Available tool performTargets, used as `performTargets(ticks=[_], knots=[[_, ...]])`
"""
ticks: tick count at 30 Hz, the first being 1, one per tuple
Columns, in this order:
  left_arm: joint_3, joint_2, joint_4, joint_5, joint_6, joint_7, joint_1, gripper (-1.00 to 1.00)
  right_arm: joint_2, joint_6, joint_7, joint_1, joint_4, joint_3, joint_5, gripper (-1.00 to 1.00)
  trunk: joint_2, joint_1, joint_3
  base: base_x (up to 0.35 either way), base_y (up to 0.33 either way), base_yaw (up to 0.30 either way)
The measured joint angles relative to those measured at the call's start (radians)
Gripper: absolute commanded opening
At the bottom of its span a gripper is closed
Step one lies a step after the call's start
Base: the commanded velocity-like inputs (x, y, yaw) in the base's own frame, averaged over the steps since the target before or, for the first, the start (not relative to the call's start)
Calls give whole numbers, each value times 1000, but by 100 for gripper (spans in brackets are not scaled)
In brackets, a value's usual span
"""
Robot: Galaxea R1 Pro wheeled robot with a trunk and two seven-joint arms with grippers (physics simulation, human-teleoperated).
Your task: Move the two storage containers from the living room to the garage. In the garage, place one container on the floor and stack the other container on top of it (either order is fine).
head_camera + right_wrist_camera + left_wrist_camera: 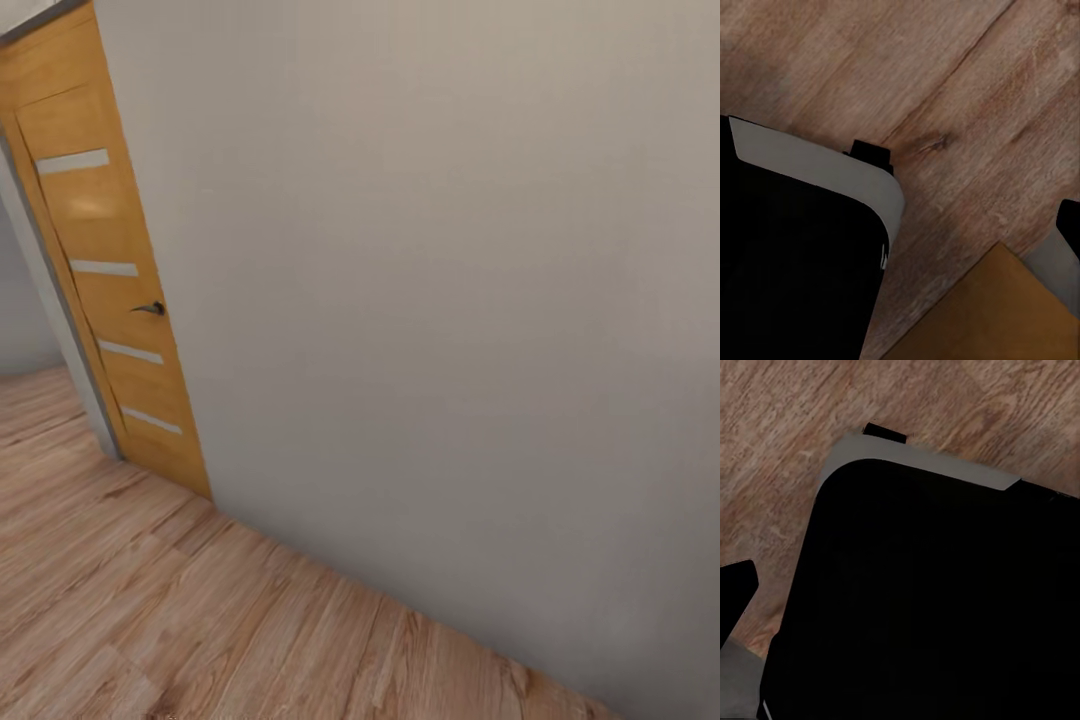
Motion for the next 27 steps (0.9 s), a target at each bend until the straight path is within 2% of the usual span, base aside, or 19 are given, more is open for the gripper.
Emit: performTargets(ticks=[14, 27], knots=[[0, 0, 0, 1, 0, 0, 0, 100, -1, 0, -3, 0, 0, -4, -2, 100, 0, 0, 0, 8, 0, 269], [0, 0, 0, 1, 0, 0, 0, 100, -3, 0, -3, 0, 0, -4, -2, 100, 0, 0, 0, 147, 0, 270]])
